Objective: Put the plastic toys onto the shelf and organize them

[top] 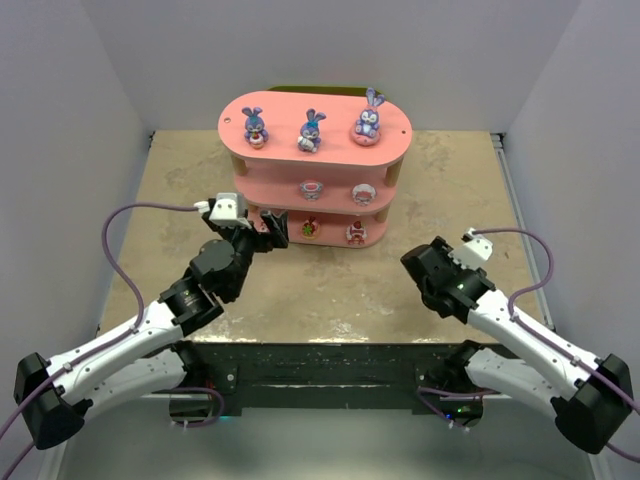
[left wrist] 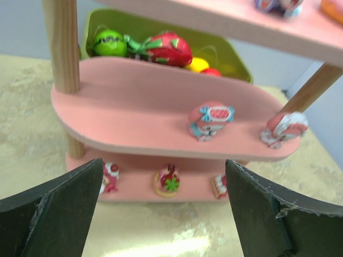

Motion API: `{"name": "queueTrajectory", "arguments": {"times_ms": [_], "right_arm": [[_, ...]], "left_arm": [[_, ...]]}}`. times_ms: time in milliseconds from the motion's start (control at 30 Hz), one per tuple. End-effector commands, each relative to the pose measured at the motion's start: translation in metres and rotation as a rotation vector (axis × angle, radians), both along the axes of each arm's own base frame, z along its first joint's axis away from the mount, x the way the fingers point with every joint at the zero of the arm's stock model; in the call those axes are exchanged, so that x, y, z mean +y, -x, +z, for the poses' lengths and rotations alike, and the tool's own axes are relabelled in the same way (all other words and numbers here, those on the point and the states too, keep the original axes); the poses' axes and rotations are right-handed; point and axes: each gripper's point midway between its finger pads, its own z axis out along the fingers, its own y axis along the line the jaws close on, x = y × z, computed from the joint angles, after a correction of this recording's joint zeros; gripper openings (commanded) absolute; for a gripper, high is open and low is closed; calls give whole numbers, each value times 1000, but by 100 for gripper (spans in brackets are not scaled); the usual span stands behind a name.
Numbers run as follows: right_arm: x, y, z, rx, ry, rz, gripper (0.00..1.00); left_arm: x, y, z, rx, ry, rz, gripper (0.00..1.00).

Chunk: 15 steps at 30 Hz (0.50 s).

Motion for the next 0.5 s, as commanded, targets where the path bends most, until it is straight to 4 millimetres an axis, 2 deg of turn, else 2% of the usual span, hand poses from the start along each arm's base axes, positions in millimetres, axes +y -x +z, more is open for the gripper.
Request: {"name": "queueTrajectory", "arguments": {"times_ms": [0, 133, 200, 367, 400, 467], "right_arm": [[-15, -13, -5, -11, 0, -58, 82], [-19, -23, -21, 43, -19, -60, 80], [-13, -25, -32, 74, -47, -41, 79], [-9, -23, -44, 89, -94, -56, 78], [-9, -20, -48, 87, -107, -62, 78], [-9, -18, -52, 76, -139, -82, 78]], "left_arm": [[-1, 5, -7, 90, -22, -18, 99], [-8, 11, -7, 98, -15, -72, 99], [-15, 14, -9, 105, -13, -116, 99], [-23, 17, -18, 141, -11, -154, 99], [-23, 19, -27, 169, -31, -163, 100], [-25, 20, -32, 181, -35, -171, 100]]}}
